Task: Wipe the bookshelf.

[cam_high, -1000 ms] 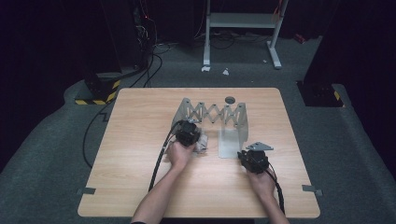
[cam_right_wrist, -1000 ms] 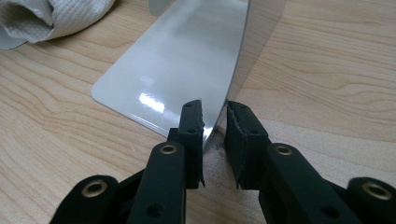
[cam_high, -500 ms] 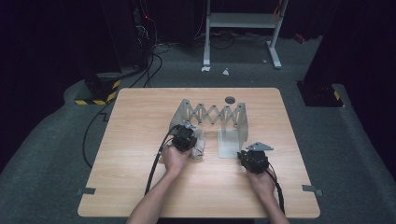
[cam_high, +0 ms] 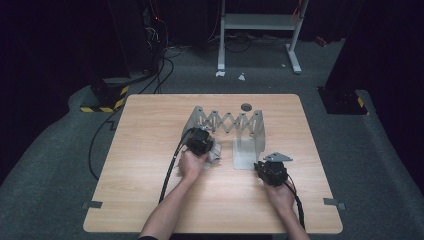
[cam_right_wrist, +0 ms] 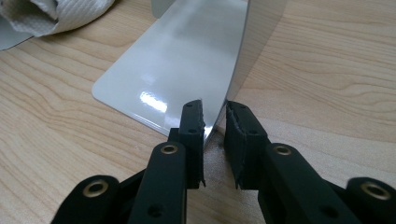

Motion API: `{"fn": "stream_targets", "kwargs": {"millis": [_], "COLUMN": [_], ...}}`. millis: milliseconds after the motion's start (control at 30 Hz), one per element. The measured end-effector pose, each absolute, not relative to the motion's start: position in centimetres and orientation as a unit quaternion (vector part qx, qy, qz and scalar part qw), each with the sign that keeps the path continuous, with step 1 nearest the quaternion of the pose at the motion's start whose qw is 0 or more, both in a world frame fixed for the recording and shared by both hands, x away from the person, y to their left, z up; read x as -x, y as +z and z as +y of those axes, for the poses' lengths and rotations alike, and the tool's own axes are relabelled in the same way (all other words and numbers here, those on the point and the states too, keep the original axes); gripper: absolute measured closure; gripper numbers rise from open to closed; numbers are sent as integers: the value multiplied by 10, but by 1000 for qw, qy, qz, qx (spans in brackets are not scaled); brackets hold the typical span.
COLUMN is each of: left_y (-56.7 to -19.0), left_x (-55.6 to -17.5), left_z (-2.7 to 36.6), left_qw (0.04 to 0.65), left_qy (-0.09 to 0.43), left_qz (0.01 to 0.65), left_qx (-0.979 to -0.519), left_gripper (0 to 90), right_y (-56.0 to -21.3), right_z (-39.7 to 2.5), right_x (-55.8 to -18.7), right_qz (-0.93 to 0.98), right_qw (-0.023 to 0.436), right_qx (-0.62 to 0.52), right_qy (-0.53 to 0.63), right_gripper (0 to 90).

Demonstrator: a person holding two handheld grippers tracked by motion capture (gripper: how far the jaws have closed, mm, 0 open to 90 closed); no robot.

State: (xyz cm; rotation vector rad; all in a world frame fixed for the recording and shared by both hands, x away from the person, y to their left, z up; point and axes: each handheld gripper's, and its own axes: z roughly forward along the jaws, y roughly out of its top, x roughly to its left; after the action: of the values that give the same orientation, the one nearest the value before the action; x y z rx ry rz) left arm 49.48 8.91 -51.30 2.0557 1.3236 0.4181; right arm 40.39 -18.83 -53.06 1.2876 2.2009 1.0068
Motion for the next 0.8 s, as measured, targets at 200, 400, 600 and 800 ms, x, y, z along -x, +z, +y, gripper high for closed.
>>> {"fn": "stream_targets", "kwargs": {"millis": [200,400,600,800], "left_y": [-513,-508,-513,-512], "left_x": [-502,-505,-505,-492], "left_z": [87,85,86,90], "left_qw": [325,341,329,323], "left_qy": [165,169,167,161], "left_qz": [501,497,495,487], "left_qx": [-785,-780,-787,-795], "left_gripper": [861,862,862,848], "right_y": [-531,-531,-531,-531], "right_z": [-188,-188,-188,-188], "right_x": [-404,-404,-404,-404], "right_qz": [787,788,788,788], "right_qw": [198,198,198,198], "right_qx": [-460,-459,-459,-458], "right_qy": [360,360,360,360], "right_gripper": [771,772,772,773]}}
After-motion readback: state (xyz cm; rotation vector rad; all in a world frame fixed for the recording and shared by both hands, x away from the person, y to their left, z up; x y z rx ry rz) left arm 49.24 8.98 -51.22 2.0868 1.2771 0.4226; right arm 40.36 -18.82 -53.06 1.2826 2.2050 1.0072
